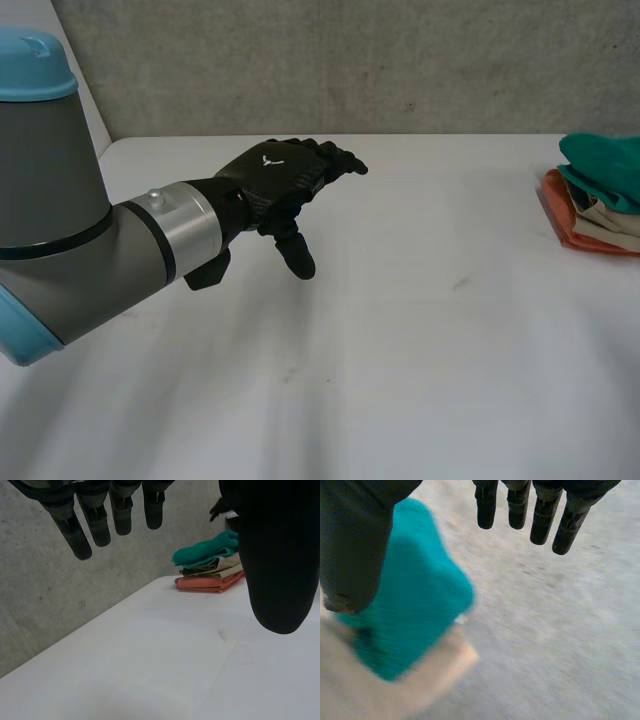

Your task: Fold the laundry.

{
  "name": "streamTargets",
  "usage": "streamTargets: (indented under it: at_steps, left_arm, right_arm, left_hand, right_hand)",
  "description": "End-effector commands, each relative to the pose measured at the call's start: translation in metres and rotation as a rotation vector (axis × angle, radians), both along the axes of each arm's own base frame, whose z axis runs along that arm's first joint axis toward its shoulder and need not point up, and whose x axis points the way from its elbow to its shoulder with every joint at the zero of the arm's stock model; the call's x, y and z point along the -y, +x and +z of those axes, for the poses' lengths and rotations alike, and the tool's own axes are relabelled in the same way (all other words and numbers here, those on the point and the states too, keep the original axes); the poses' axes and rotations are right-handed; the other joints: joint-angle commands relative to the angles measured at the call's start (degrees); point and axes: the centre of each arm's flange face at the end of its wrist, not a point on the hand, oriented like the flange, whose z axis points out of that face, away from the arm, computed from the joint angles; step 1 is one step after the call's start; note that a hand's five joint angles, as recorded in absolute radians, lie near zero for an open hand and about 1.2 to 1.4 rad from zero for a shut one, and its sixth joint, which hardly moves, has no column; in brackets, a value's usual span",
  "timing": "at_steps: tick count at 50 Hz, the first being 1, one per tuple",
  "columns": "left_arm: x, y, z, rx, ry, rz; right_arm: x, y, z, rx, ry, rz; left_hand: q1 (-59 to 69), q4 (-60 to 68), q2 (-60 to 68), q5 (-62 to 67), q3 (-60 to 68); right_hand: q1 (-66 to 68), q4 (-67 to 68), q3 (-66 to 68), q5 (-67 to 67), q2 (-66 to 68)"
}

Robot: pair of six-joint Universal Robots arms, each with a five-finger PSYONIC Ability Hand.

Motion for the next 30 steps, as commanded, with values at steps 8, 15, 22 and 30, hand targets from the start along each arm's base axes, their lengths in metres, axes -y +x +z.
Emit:
streamTargets:
  at_steps: [8,15,22,30]
  left_arm:
    - [0.002,0.007,0.016,-0.024,-0.044,0.041]
    - [0.011,0.023,0.044,-0.089,-0.143,0.187]
    - [0.021,0.05,0.062,-0.14,-0.244,0.377]
    - [0.028,0.064,0.052,-0.129,-0.242,0.456]
  right_arm:
    - [-0.027,0.08,0.13,0.016,-0.246,-0.362]
    - [-0.071,0.192,0.12,0.205,-0.152,-0.113]
    - [-0.145,0.254,0.11,0.446,-0.018,0.079]
    - [-0.2,0.299,0.069,0.465,0.095,0.188]
  left_hand:
    - [3.0,2.0,2.1,1.2,1.8]
    - [1.6,0.7,0.8,-0.2,0.4]
    - [0.0,-1.0,-0.9,-1.8,-1.2]
    - [-0.9,-1.8,-1.7,-2.7,-2.1]
  right_hand:
    - [-1.6,-3.4,-2.4,-3.4,-2.6]
    - [-1.6,-3.4,-2.4,-3.4,-2.6]
    - [-1.6,-3.4,-2.4,-3.4,-2.6]
    - [-1.6,-3.4,-2.4,-3.4,-2.6]
